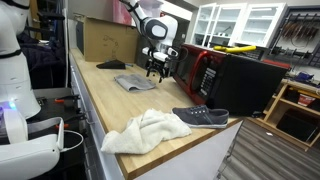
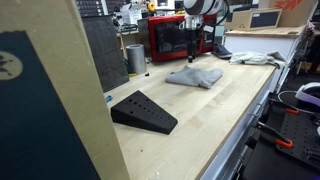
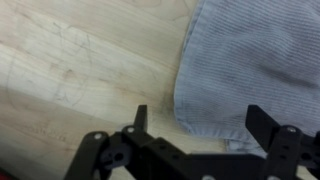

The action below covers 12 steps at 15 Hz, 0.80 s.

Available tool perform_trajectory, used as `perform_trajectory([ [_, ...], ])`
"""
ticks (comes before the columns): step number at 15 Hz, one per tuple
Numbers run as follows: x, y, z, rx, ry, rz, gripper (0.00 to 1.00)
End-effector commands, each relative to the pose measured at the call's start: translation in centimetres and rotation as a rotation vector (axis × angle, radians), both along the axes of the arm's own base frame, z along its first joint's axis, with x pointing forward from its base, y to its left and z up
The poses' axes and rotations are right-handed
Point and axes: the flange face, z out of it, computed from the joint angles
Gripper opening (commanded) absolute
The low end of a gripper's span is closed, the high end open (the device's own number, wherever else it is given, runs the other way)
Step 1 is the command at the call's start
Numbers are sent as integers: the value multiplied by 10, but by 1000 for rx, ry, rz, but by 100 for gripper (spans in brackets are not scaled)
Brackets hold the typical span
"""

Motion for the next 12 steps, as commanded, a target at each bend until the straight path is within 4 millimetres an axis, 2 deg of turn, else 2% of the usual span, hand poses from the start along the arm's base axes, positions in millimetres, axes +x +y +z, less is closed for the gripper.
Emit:
perform_trajectory([
  [1,27,12,-12,26,-10,40,100],
  [5,33,19,-37,23,29,66,100],
  [6,34,18,-42,18,35,66,75],
  [7,34,15,-45,15,42,68,72],
  [12,29,0,-38,-15,49,72,35],
])
